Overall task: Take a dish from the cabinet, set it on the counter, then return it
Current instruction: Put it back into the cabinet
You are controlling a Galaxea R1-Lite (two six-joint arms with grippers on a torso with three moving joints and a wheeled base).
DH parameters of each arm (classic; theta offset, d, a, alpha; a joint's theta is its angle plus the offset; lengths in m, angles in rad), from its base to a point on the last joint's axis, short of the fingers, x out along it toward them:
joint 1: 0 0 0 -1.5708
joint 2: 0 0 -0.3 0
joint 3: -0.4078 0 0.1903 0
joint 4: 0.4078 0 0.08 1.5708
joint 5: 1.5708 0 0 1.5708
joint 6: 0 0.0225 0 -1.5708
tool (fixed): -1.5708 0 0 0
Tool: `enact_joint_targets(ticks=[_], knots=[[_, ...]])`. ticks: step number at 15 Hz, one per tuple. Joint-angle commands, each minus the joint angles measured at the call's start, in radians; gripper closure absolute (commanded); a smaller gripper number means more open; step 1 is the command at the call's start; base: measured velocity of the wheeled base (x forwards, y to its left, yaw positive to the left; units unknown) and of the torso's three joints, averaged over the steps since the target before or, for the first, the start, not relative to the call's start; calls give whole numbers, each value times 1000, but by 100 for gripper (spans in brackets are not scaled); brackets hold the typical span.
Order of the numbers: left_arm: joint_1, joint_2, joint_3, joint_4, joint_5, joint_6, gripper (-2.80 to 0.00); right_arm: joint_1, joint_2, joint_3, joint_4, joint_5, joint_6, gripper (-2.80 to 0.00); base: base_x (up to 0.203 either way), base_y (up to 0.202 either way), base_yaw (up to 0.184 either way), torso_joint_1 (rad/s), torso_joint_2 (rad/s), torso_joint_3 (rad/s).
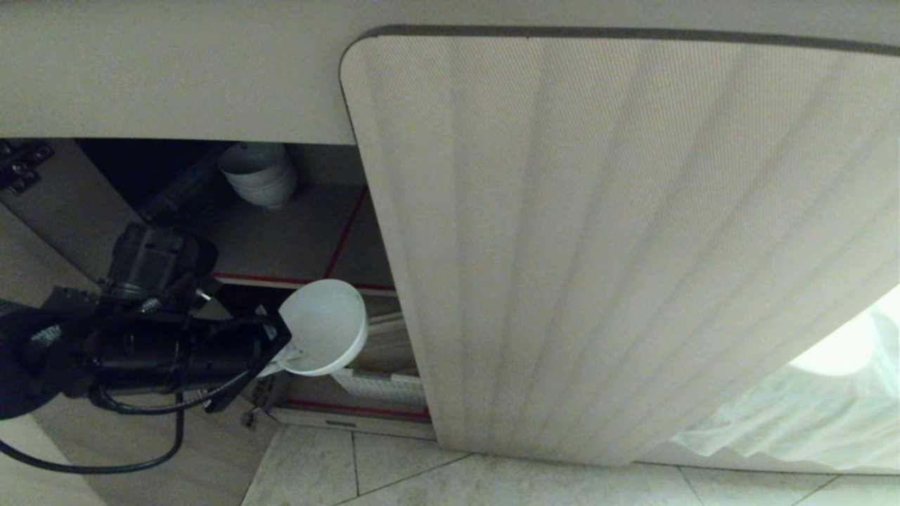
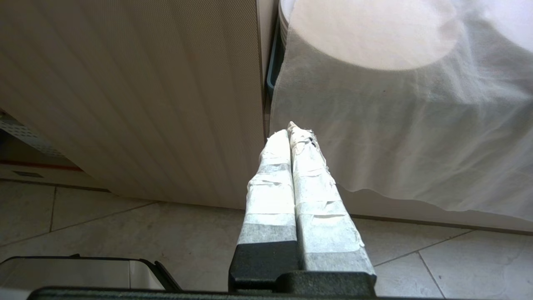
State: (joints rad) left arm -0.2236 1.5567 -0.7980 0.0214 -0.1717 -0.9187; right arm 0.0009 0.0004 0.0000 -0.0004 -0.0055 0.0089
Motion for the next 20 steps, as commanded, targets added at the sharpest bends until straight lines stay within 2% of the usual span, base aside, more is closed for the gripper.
enact_joint_targets(ticks=[1,7,20], knots=[[1,17,-27,19,-2,36,0,1,0,0,-1,-1,0,0,0,0,0,0,0,0],[32,59,-130,107,-9,44,0,0,0,0,0,-1,0,0,0,0,0,0,0,0],[67,199,-284,97,-6,29,0,1,0,0,0,-1,-1,0,0,0,0,0,0,0]])
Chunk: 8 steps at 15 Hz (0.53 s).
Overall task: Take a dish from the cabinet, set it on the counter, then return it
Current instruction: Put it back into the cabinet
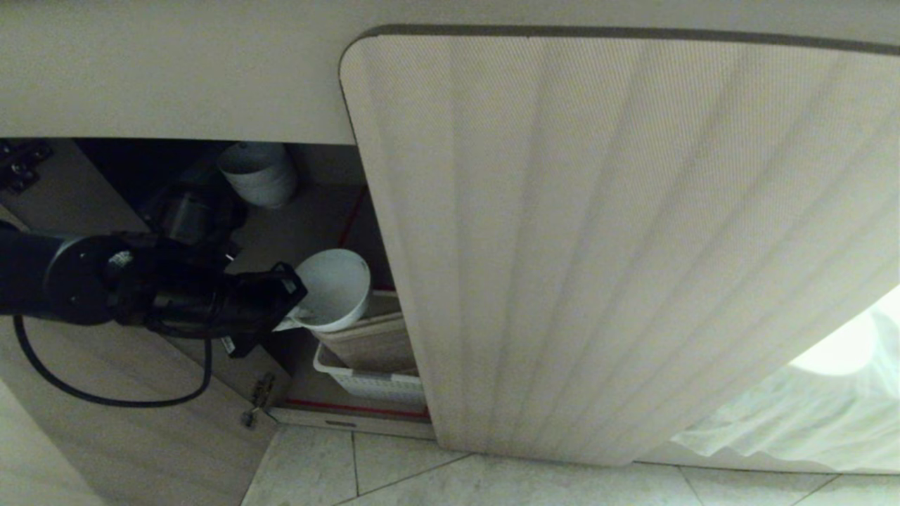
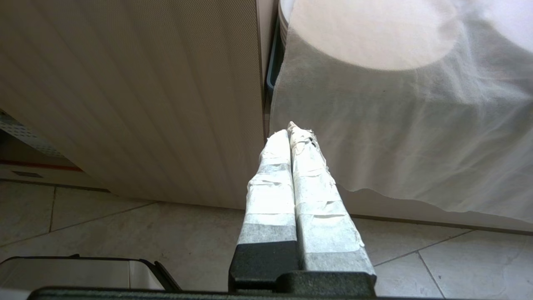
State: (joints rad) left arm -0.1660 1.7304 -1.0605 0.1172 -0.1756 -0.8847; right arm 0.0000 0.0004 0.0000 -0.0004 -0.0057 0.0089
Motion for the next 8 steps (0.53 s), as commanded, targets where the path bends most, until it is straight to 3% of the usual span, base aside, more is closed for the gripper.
enact_joint_targets(ticks=[1,8], knots=[[14,33,-34,1,-2,-5,0,1,0,0,0,0,0,0,0,0,0,0,0,0],[29,83,-113,2,11,-62,0,2,0,0,0,0,0,0,0,0,0,0,0,0]])
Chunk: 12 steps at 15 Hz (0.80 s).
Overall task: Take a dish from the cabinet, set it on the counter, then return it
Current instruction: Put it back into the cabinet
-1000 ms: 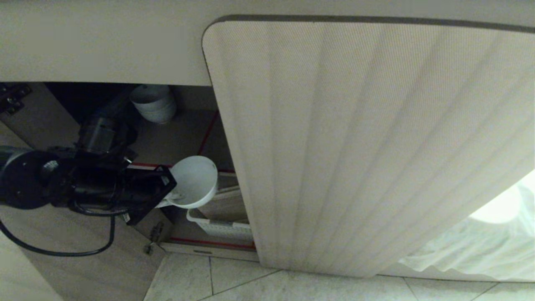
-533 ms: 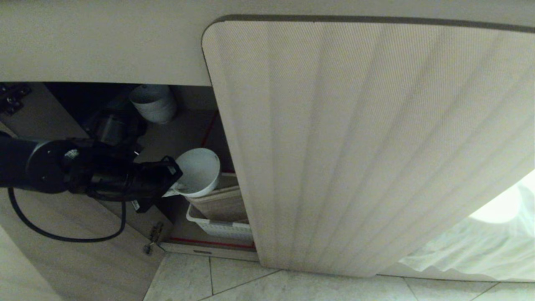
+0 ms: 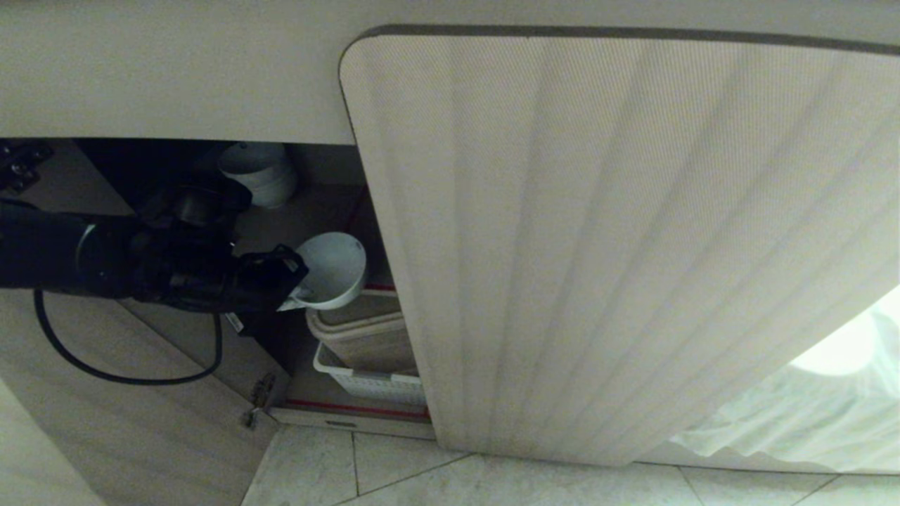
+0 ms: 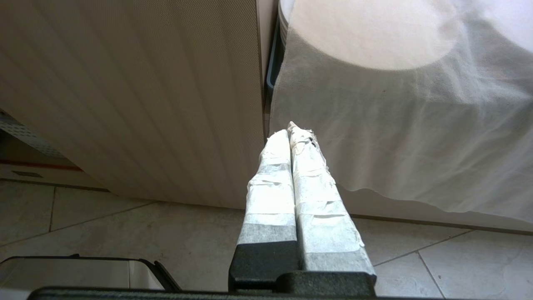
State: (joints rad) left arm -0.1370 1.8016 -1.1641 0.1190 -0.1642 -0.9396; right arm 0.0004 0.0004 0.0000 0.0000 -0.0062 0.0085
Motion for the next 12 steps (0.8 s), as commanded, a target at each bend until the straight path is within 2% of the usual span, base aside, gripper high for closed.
enact_joint_targets(ticks=[1,6,12], knots=[[0,17,-9,-1,12,-13,0,1,0,0,0,0,-1,0,0,0,0,0,0,0],[7,34,-39,-2,40,-36,0,1,0,0,0,0,1,0,0,0,0,0,0,0],[8,58,-49,-2,41,-45,0,0,0,0,-1,0,-1,0,0,0,0,0,0,0]])
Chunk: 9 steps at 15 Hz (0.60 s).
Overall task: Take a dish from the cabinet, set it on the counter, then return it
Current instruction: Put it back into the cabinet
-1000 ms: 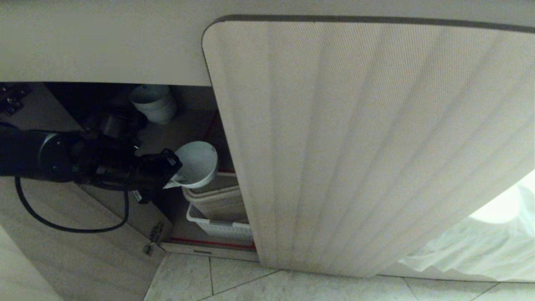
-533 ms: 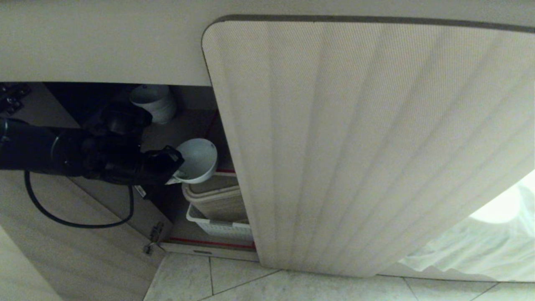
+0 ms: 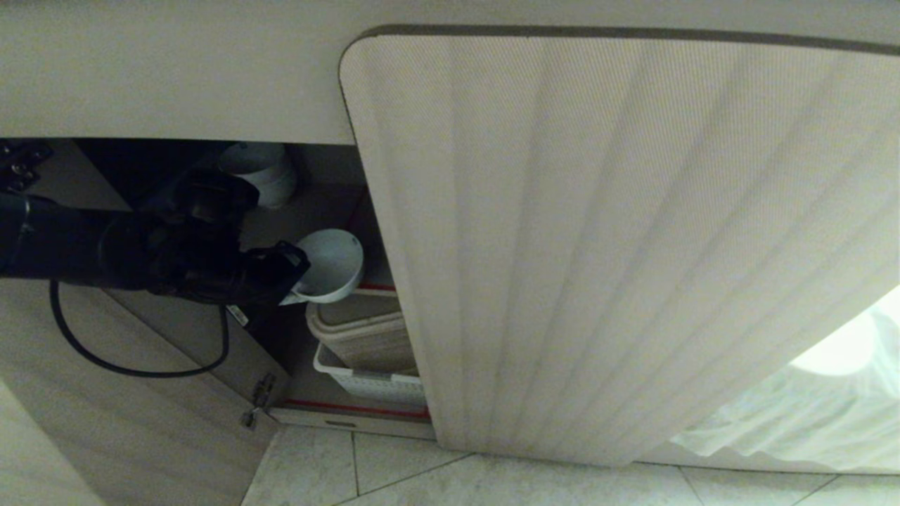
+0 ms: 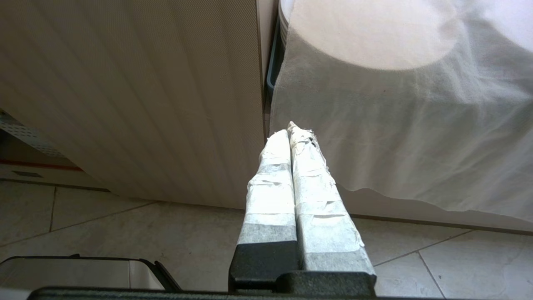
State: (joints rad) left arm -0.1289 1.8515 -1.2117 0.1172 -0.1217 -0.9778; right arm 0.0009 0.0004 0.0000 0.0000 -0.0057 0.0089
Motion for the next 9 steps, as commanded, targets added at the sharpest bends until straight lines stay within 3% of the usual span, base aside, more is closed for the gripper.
enact_joint_targets(ticks=[1,9], knots=[[0,11,-3,-2,2,-20,0,-1,0,0,0,0,0,0,0,0,0,0,0,0],[2,28,-17,-48,60,-85,0,1,0,0,0,0,-1,0,0,0,0,0,0,0]])
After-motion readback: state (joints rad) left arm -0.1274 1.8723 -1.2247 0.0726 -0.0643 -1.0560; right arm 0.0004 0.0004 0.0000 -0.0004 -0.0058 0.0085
